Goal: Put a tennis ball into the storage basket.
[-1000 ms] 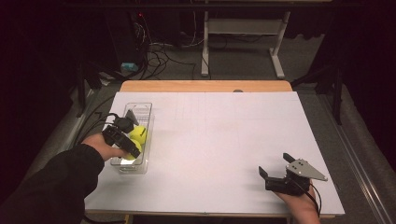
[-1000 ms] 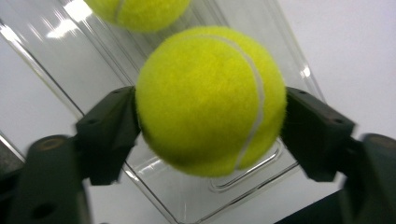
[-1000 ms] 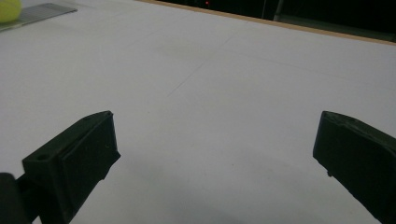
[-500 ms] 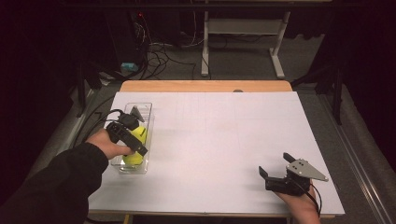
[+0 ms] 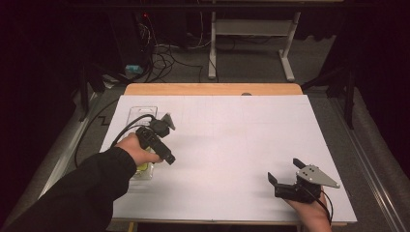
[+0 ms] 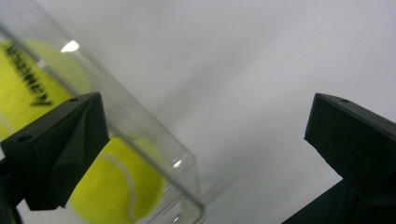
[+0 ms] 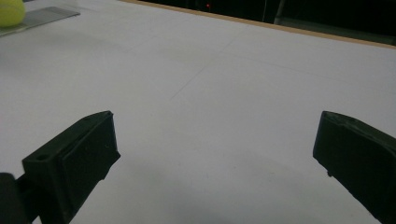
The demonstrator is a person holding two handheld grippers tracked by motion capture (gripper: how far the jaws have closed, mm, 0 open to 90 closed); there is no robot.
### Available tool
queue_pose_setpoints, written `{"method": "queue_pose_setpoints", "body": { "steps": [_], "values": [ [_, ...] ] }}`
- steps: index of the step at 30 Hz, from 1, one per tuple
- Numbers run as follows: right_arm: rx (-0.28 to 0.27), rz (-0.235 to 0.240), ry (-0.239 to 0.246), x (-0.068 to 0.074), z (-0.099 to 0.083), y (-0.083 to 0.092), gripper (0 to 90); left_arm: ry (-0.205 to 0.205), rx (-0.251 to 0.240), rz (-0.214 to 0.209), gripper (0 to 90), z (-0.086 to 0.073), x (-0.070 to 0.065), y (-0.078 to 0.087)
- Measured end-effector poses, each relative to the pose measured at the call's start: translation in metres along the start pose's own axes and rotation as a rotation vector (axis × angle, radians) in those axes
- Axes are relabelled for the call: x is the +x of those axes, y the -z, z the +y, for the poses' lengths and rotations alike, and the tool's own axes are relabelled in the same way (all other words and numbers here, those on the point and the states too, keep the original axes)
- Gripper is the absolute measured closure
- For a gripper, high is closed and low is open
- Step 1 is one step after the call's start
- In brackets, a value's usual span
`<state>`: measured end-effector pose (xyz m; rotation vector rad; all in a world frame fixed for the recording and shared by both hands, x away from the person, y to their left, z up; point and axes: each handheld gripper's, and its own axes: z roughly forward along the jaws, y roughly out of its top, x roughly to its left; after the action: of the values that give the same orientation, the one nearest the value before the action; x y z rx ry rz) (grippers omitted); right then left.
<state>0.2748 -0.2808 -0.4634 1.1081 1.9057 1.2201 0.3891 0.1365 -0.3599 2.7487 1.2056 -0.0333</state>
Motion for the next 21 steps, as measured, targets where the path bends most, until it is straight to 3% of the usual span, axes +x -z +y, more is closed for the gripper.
{"method": "queue_pose_setpoints", "body": {
  "steps": [10, 14, 17, 21],
  "values": [
    [-0.001, 0.002, -0.002, 0.000, 0.000, 0.000, 0.0, -0.065, -0.003, -0.021, 0.5, 0.022, -0.029, -0.008],
    [0.000, 0.002, -0.004, 0.000, 0.000, 0.000, 0.0, -0.073, -0.014, -0.029, 0.5, 0.025, -0.034, -0.011],
    [-0.001, 0.002, -0.002, 0.000, 0.000, 0.000, 0.0, -0.056, -0.052, -0.064, 0.5, 0.024, -0.036, -0.015],
    [-0.001, 0.003, -0.002, 0.000, 0.000, 0.000, 0.0, -0.052, -0.075, -0.070, 0.5, 0.020, -0.040, -0.024]
  ]
}}
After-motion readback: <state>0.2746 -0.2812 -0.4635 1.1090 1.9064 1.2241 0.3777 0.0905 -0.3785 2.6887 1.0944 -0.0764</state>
